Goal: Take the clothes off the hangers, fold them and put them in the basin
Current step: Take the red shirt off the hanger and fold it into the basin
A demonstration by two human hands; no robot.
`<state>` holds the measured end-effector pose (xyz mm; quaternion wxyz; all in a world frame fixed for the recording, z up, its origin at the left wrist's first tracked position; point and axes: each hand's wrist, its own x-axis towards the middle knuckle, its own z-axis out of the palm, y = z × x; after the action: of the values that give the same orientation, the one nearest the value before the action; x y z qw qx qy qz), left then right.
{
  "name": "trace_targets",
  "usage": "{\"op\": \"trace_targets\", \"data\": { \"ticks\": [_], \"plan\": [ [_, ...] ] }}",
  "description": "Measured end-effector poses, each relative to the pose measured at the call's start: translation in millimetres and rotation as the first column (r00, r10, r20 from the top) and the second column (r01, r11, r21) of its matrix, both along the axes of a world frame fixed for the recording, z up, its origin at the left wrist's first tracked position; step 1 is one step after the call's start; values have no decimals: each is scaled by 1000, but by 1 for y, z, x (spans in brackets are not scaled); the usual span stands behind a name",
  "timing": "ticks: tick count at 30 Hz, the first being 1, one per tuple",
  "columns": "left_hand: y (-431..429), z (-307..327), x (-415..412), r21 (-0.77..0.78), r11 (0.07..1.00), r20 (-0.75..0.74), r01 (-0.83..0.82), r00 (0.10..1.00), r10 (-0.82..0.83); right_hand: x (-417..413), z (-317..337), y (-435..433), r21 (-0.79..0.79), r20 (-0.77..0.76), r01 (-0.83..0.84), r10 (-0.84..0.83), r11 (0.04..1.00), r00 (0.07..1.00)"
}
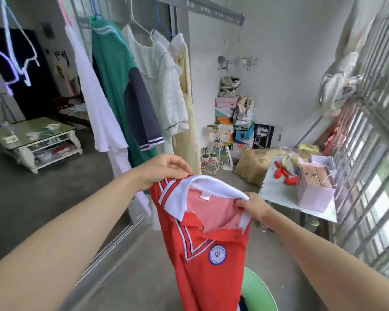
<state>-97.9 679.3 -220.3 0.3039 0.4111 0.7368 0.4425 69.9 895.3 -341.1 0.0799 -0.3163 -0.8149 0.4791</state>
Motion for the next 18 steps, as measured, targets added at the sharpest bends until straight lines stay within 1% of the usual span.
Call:
{"op": "trace_targets", "data": {
  "ticks": [4,6,9,12,14,16,18],
  "plan": [
    [20,-27,-14,-35,999,-65,11,998,-13,21,14,22,47,-54,14,-12,999,998],
    [32,-36,-22,-71,996,-83,50,995,-56,31,21,29,105,-16,18,-16,994,1000],
    [50,-45,-38,-170,974,-118,151,978,-172,42,34,34,146,117,-56,39,988,992],
    [64,-53,-52,-239,939,-113,248,953,-281,47,45,34,106,265,-158,125,982,956],
    [75,-58,-60,-244,938,-185,247,937,-295,51,51,32,118,354,-209,156,971,922],
    [88,-63,-70,-242,939,-244,244,922,-302,52,53,33,154,437,-224,137,962,889],
    [97,-68,-76,-253,933,-289,256,900,-326,50,48,37,219,468,-233,107,948,877]
  ]
}}
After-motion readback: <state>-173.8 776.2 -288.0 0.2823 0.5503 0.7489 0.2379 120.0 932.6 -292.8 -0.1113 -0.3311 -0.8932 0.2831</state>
